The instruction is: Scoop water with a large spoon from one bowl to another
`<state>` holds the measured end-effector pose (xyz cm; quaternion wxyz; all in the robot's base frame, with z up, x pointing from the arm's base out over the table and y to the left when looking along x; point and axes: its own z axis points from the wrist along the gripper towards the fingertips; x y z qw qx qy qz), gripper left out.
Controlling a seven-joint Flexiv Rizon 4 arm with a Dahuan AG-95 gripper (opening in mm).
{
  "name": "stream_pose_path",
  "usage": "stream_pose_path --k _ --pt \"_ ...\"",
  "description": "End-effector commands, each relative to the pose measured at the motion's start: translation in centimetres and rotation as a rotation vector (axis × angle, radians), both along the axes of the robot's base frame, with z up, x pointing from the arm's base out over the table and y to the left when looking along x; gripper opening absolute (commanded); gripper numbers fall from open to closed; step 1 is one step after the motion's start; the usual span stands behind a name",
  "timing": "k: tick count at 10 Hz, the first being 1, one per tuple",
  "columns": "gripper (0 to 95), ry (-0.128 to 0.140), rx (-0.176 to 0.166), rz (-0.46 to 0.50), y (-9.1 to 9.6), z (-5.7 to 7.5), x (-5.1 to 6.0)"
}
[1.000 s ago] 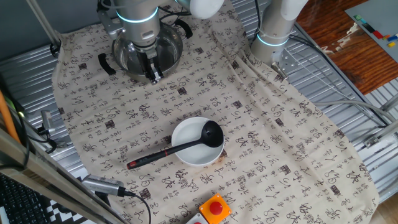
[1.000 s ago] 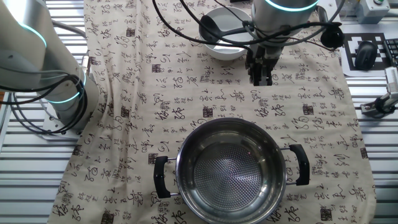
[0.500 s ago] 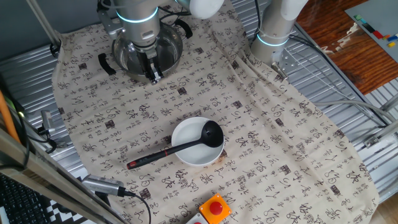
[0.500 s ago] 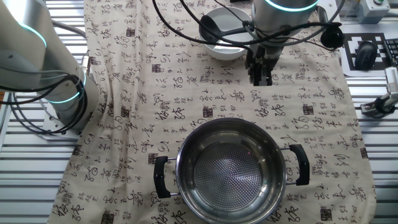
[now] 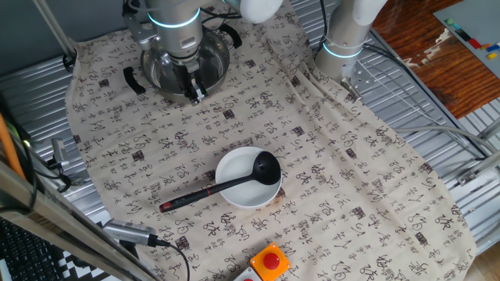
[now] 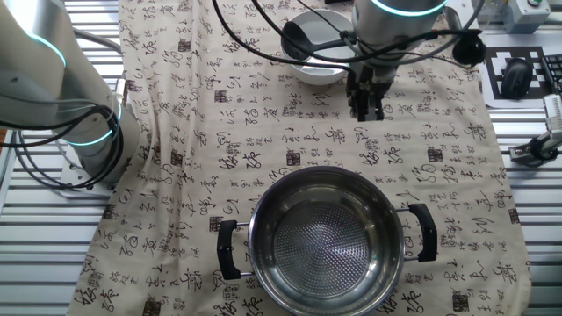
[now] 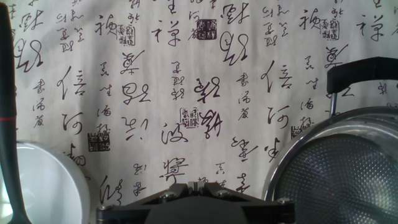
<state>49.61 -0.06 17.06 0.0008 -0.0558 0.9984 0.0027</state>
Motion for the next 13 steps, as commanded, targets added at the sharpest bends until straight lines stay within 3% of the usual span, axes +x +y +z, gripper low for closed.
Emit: stream_pose_path --k 1,4,6,8,9,13 --pt "0.0 0.006 -0.059 0.188 0.0 -0.1 0.0" --pt "0.0 0.027 0.005 0.269 0.0 -0.1 0.0" --pt "0.0 0.042 0.025 0.283 0.3 -0.2 0.4" --pt "0.0 0.038 0.049 0.28 1.2 -0.7 1.0" --pt "0.0 0.039 0.045 0.253 3.5 -1.0 2.0" --pt "0.0 0.047 0.037 0.105 10.5 -1.4 4.1"
